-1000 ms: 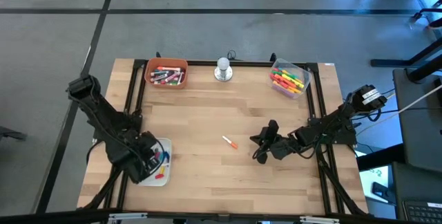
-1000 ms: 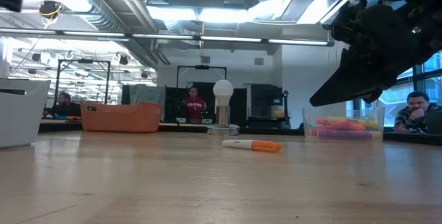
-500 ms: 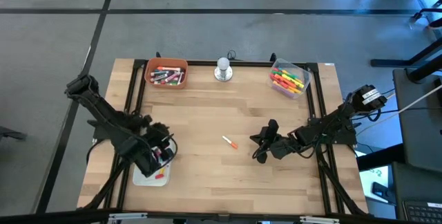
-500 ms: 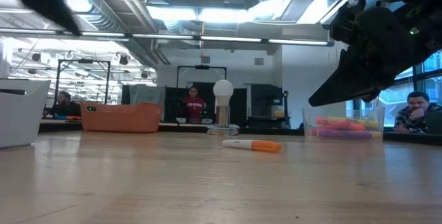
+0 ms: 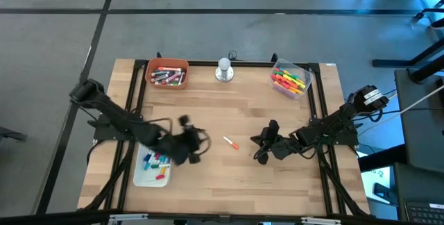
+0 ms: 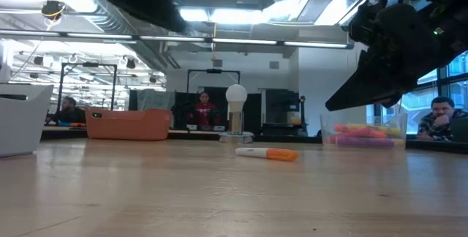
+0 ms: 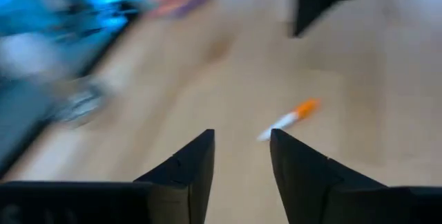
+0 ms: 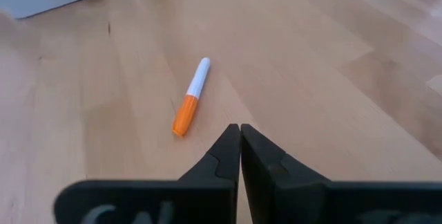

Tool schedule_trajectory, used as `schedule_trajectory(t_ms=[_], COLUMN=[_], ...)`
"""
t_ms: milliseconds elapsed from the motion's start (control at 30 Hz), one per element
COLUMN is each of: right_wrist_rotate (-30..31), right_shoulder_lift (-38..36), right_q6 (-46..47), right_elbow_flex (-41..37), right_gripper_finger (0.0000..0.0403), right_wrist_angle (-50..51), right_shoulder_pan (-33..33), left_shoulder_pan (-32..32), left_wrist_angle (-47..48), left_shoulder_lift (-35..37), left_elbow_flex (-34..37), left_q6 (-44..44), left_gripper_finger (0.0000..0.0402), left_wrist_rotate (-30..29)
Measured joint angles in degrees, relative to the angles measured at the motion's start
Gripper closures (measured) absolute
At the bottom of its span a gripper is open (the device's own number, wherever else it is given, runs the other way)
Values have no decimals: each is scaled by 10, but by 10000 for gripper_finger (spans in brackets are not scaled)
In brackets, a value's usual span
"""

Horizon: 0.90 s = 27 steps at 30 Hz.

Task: Pick & Place Markers
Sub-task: Put the small orange highlighter pen into the white bin

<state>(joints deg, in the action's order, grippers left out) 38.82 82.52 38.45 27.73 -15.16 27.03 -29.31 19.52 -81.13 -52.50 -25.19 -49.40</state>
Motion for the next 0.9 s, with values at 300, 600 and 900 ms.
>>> schedule_trajectory(t_ms=[300, 600, 900], right_wrist_rotate=[-77, -90, -89], right_shoulder_lift=[0, 0, 0], right_q6=[0, 3, 1], right_elbow_flex=[0, 0, 0], right_gripper_finger=[389, 389, 389], right_wrist_angle=[1, 2, 12], right_shoulder_pan=[0, 0, 0], left_shoulder_pan=[121, 212, 251], left_wrist_angle=[-357, -395, -432], left_shoulder_lift=[-164, -281, -320], left_elbow_flex=[13, 13, 11], left_q6=[299, 341, 318], left_gripper_finger=[276, 278, 307], left_wrist_rotate=[271, 376, 519])
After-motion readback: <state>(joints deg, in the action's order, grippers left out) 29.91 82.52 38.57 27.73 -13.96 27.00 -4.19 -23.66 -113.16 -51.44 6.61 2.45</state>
